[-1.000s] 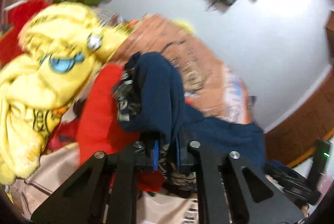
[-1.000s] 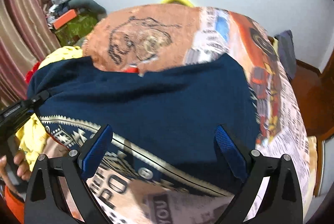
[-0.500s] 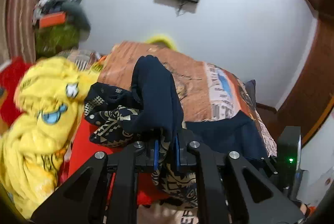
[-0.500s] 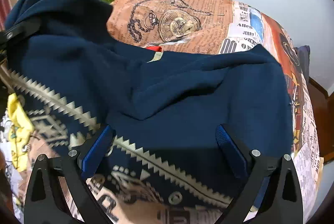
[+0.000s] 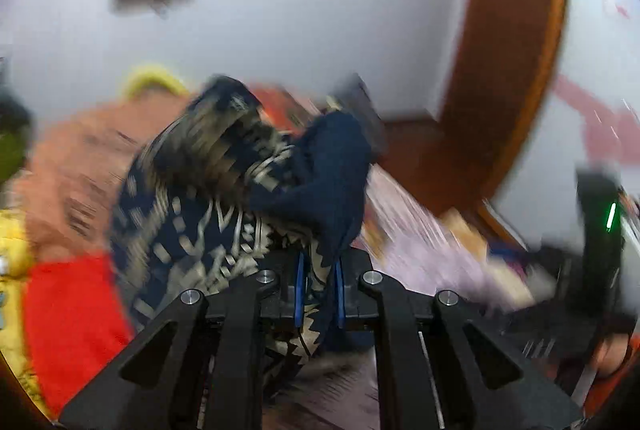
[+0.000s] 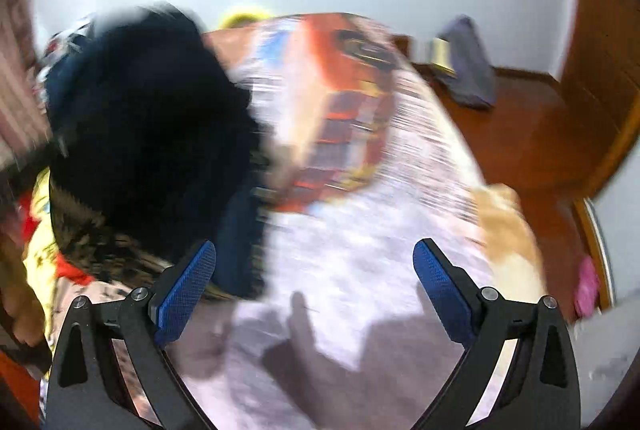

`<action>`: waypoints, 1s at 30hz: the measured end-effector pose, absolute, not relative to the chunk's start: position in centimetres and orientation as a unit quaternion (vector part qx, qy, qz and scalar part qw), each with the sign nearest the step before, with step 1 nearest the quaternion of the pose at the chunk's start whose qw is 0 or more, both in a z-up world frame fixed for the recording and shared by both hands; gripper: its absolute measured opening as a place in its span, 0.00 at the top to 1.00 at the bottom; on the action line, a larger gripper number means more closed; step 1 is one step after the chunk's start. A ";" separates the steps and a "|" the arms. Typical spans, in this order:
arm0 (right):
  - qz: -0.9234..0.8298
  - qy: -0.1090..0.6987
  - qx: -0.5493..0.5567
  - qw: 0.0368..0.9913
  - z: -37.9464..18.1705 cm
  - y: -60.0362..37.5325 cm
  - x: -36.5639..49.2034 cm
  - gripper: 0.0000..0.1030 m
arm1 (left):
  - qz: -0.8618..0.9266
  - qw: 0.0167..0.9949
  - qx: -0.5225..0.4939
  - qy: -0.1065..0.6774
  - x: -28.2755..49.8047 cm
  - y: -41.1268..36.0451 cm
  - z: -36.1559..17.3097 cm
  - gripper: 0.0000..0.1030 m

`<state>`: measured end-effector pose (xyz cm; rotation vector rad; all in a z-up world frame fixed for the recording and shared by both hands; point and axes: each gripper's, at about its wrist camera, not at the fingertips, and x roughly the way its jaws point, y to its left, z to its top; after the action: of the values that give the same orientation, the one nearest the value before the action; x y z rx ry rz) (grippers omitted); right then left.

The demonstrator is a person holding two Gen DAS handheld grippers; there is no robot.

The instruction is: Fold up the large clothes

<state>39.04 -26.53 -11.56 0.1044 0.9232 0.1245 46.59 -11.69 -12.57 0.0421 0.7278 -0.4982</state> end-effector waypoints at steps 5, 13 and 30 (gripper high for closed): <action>0.037 0.450 0.055 0.891 -11.4 -29.5 38.1 0.05 | -0.253 0.865 0.091 0.423 46.4 -14.7 -18.7 0.90; 0.095 0.413 0.074 0.903 -7.7 -27.2 37.6 0.05 | -0.293 0.855 0.124 0.410 42.3 -13.3 -16.9 0.58; 0.195 0.442 0.094 0.870 -9.8 -19.1 42.8 0.04 | -0.105 0.924 0.065 0.363 44.0 -2.0 -11.7 0.08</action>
<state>42.82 -19.07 -9.75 0.1956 0.9245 0.4079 43.98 -1.98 -11.74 0.1328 0.7454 -0.2146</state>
